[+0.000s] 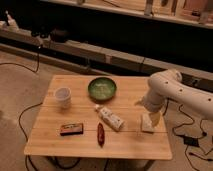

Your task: Place the pepper in the ceramic bowl

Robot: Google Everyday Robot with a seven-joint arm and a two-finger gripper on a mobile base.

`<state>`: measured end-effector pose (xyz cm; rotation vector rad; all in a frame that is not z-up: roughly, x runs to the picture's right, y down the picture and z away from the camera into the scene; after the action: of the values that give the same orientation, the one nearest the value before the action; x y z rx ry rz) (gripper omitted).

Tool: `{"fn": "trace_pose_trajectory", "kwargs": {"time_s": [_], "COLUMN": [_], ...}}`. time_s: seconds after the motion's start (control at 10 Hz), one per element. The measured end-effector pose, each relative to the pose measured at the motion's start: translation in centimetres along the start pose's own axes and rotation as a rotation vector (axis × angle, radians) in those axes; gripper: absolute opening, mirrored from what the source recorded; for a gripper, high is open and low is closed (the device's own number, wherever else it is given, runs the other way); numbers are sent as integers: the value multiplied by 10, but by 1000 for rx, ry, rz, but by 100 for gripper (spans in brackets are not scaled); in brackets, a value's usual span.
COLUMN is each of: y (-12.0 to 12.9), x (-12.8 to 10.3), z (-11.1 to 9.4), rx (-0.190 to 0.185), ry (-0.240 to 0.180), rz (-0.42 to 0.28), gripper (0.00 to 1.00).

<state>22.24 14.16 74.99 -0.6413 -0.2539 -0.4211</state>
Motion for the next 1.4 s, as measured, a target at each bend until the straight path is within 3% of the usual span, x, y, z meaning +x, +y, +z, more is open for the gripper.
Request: {"fn": "trace_pose_trajectory", "kwargs": {"time_s": [0.7,1.0,1.3,1.4], "y": [-1,-35,-73,-76], "x": [-5,-79,-169,-175], "z": [2,21,38,39], "rx": [-4,-21,25,28], "ry": [-2,-57,-178,-185], "rz": [-11,-190,-384,-399], "gripper": [80,80,80,80]}}
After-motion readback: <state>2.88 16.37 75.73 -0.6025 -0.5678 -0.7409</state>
